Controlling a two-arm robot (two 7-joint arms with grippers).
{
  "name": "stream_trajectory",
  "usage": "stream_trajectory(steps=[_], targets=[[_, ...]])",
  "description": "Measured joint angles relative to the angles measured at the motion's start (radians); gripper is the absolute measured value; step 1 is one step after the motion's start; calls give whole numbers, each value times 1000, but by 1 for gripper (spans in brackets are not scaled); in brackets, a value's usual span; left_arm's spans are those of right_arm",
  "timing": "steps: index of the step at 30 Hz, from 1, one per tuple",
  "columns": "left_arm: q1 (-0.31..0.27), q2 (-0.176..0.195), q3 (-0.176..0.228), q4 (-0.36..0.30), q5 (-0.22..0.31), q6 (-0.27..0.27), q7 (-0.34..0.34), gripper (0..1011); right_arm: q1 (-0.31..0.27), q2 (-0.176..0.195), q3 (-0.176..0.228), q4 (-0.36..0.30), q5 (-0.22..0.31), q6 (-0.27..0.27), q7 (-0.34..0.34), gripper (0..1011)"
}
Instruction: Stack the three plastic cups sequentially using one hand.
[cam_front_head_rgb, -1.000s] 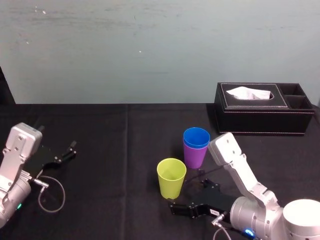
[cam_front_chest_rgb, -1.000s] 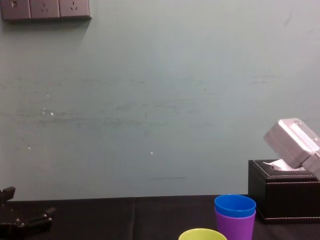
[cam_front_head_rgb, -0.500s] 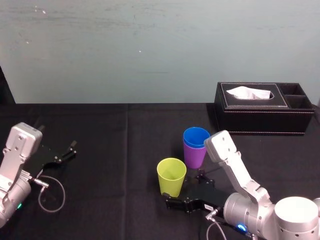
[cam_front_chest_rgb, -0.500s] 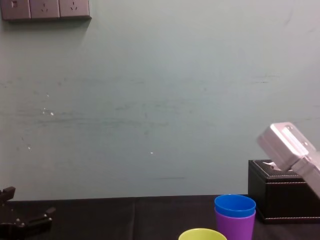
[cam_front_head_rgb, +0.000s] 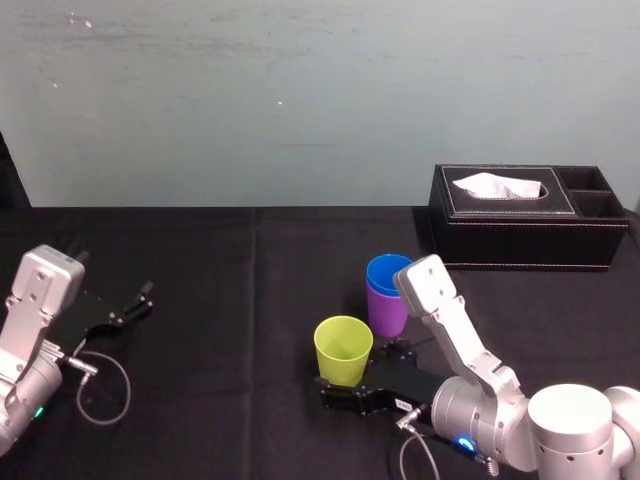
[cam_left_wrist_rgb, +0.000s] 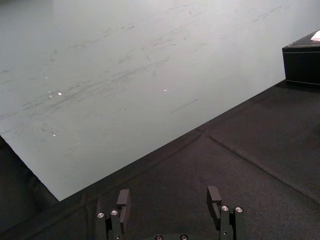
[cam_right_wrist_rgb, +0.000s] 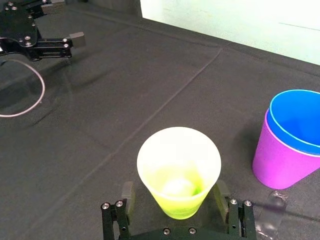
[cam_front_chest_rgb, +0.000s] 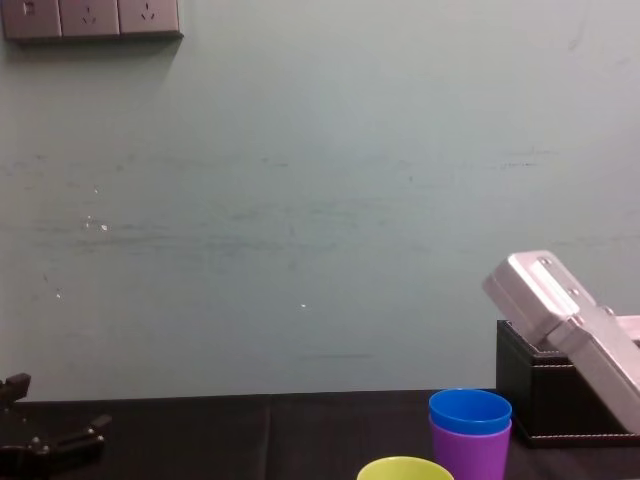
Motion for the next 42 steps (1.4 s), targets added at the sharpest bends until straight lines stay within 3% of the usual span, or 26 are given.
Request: stream_trajectory(steps=[40, 42], targets=[[0, 0, 0, 0, 0, 0, 0, 1000, 41, -28, -17, 59, -33, -21, -6, 1004], [0, 0, 0, 0, 0, 0, 0, 1000, 41, -28, -17, 59, -33, -21, -6, 967]])
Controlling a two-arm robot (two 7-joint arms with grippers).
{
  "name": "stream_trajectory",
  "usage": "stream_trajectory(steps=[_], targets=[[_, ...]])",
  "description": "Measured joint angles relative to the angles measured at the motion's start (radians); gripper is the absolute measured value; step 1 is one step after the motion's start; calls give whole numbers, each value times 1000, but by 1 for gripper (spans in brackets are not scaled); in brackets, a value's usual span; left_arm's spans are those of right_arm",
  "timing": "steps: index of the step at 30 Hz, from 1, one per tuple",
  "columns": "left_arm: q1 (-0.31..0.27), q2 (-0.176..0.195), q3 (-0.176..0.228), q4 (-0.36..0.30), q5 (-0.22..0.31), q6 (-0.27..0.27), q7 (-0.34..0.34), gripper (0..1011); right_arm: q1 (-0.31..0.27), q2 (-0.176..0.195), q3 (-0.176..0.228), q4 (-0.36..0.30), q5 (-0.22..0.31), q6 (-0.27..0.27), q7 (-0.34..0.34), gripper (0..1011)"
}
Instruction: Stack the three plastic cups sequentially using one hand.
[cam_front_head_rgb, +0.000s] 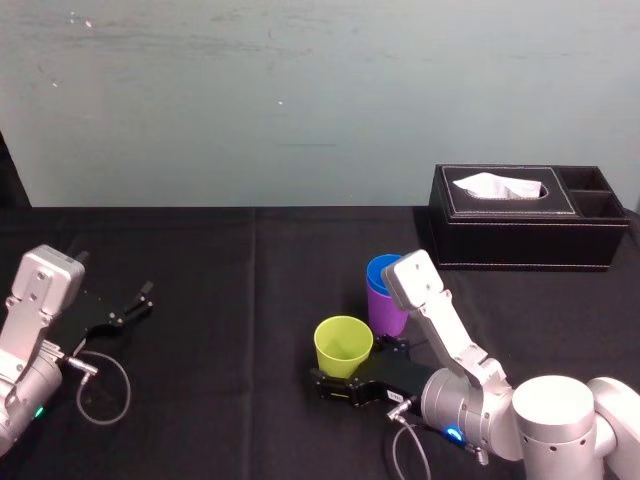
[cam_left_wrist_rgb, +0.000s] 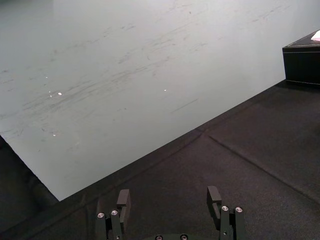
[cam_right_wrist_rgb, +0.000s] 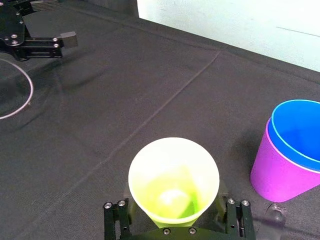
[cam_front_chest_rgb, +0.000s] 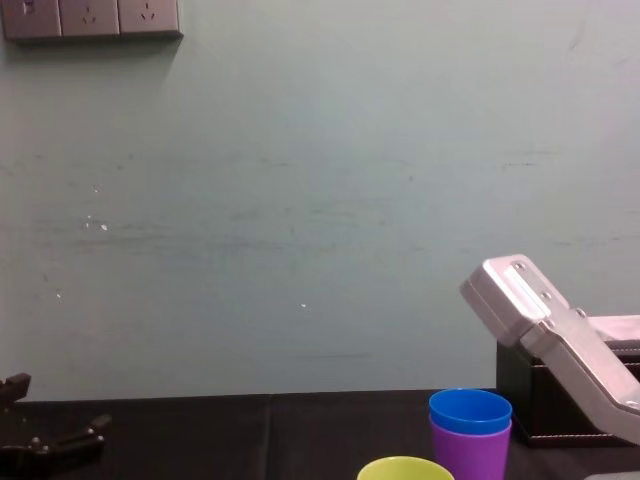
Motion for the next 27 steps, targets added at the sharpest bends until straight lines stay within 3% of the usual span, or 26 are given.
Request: stream_trajectory(steps=[10, 18, 27], targets=[[0, 0, 0, 0, 0, 0, 0, 1000, -1, 1, 1, -1, 1, 0, 0, 729], [0, 0, 0, 0, 0, 0, 0, 1000, -2, 1, 2, -3, 2, 1, 0, 713], [0, 0, 0, 0, 0, 0, 0, 1000, 1, 20, 3, -69, -34, 28, 0, 713]])
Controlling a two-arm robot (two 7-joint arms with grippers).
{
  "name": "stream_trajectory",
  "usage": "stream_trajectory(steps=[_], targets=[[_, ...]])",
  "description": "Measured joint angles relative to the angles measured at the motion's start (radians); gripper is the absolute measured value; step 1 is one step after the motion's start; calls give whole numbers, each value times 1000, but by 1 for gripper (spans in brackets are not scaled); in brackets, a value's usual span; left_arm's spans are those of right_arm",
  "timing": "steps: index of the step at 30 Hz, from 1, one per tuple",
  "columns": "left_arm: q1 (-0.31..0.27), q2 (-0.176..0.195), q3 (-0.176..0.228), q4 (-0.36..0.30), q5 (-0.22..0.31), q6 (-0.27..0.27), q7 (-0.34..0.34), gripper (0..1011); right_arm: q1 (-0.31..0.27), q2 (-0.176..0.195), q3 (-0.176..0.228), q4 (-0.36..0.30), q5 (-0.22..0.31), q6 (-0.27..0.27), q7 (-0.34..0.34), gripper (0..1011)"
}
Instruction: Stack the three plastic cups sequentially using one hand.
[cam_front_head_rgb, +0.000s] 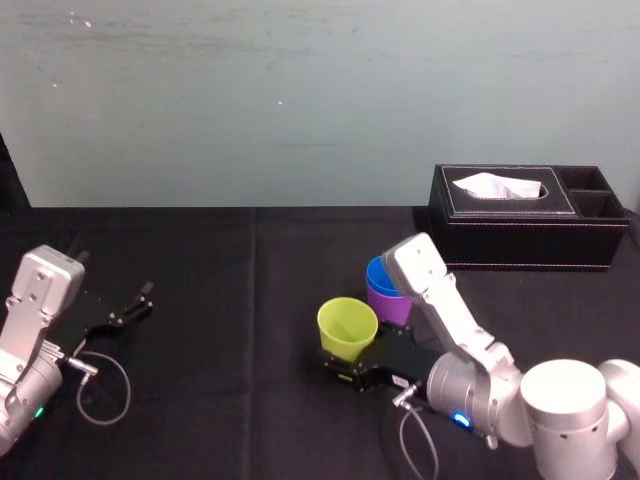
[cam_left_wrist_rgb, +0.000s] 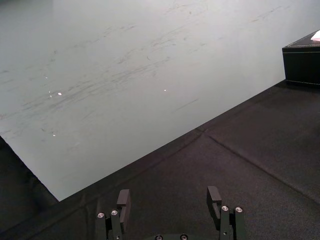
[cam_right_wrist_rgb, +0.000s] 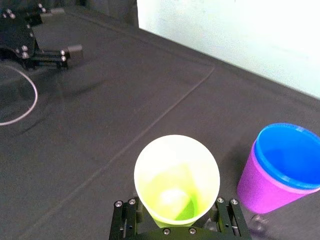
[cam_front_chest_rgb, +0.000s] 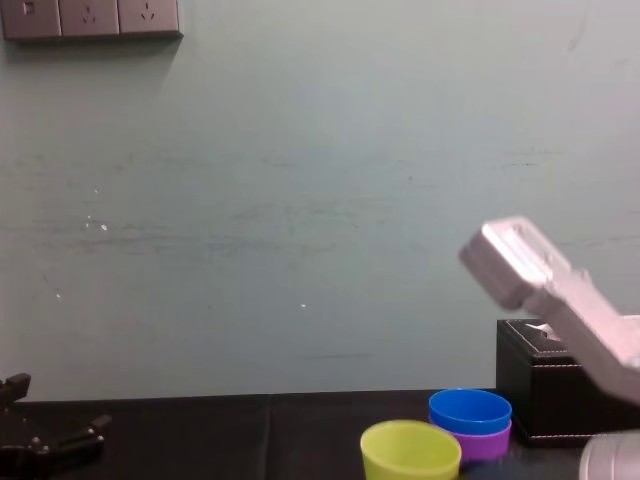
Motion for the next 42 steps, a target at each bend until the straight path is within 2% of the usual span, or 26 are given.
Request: stream_trajectory(steps=[12, 22, 30, 42], targets=[[0, 0, 0, 0, 0, 0, 0, 1000, 96, 11, 55, -43, 22, 87, 39, 713], [0, 0, 0, 0, 0, 0, 0, 1000, 175, 17, 78, -24, 36, 118, 43, 713], [0, 0, 0, 0, 0, 0, 0, 1000, 198, 16, 92, 2, 50, 131, 41, 713], [0, 0, 0, 0, 0, 0, 0, 1000, 221, 17, 98, 38, 63, 181, 29, 713]])
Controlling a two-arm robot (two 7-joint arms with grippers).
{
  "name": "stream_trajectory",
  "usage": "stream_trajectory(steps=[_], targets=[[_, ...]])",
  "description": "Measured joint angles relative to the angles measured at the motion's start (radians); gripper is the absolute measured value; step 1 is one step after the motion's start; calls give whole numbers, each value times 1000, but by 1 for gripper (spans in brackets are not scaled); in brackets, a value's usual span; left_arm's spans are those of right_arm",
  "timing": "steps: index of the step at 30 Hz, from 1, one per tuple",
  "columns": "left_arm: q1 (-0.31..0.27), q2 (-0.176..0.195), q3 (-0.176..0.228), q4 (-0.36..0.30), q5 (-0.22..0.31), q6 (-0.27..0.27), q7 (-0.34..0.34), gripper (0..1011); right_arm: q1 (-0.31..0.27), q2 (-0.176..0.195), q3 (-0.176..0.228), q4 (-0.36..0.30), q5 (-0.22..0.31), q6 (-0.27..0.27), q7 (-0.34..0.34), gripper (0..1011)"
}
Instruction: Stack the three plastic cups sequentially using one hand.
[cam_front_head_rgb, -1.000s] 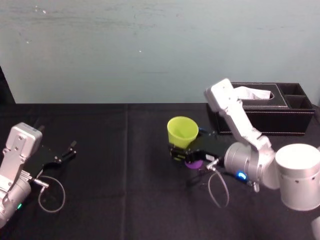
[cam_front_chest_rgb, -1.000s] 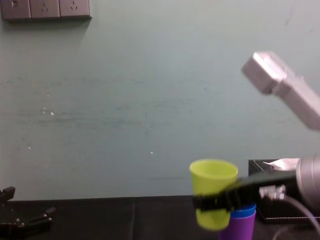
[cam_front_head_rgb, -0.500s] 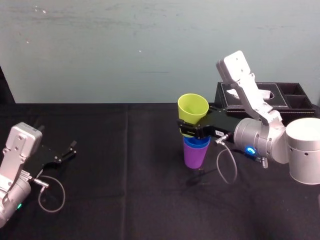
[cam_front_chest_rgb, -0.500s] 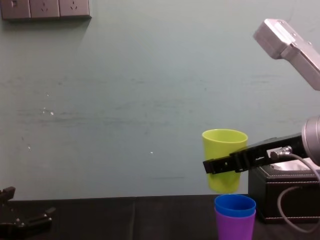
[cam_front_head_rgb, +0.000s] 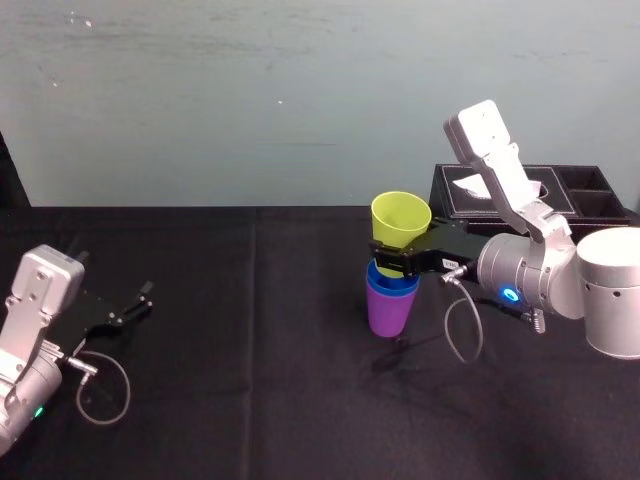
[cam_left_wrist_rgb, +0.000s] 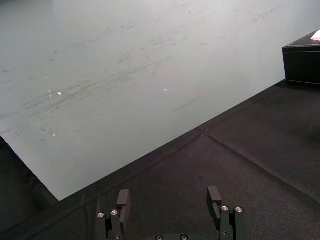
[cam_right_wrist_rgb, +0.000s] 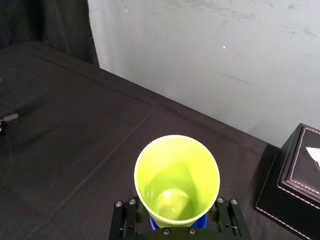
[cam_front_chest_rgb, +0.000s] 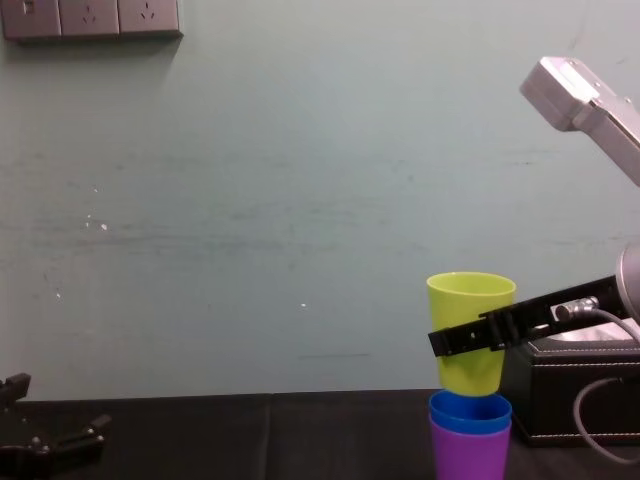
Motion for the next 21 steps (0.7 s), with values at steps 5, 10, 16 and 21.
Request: stream_trajectory(steps=[5, 10, 16, 21], targets=[[0, 0, 0, 0, 0, 0, 0, 1000, 8, -1, -2, 14, -1, 14, -1, 713], [0, 0, 0, 0, 0, 0, 0, 1000, 15, -3, -4, 31, -2, 14, -1, 713], [0, 0, 0, 0, 0, 0, 0, 1000, 25, -9, -8, 57, -4, 5, -1, 713], [0, 0, 0, 0, 0, 0, 0, 1000, 29, -13, -9, 75, -5, -4, -1, 713]])
